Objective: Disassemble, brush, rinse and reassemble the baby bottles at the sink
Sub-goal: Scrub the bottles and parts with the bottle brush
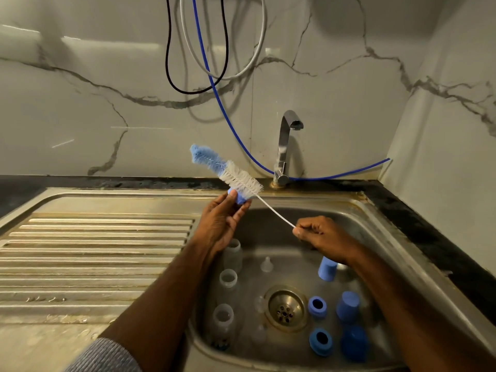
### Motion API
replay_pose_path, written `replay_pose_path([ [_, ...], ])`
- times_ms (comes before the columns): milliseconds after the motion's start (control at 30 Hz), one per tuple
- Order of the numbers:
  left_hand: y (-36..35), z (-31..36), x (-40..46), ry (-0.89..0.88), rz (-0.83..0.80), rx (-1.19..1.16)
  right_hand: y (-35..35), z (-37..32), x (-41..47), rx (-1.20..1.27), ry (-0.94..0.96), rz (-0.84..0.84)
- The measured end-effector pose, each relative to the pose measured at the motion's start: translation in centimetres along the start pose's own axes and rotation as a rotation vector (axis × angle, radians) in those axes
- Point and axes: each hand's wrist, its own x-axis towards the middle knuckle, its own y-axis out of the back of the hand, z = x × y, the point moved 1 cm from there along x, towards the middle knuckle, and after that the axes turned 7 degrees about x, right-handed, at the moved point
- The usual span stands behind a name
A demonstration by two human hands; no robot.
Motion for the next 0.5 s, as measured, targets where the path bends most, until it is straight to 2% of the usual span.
replay_pose_path([
  [67, 0.2, 0.1, 0.0, -0.001, -0.013, -0.013, 0.7, 0.4, -0.2, 0.029, -0.019, -0.009],
  [200, -0.6, -0.8, -0.5, 0.067, -0.068, 0.133, -0.2, 0.3, 0.1, -0.061, 0.014, 0.064],
  [400, 0.4, 0.0, 0.0, -0.006, -0.035, 0.032, 0.4, 0.5, 0.0, -0.010, -0.024, -0.011],
  [500, 0.2, -0.8, 0.1, -0.021, -0.077, 0.263, 0.5, 1.0, 0.1, -0.067, -0.028, 0.073],
])
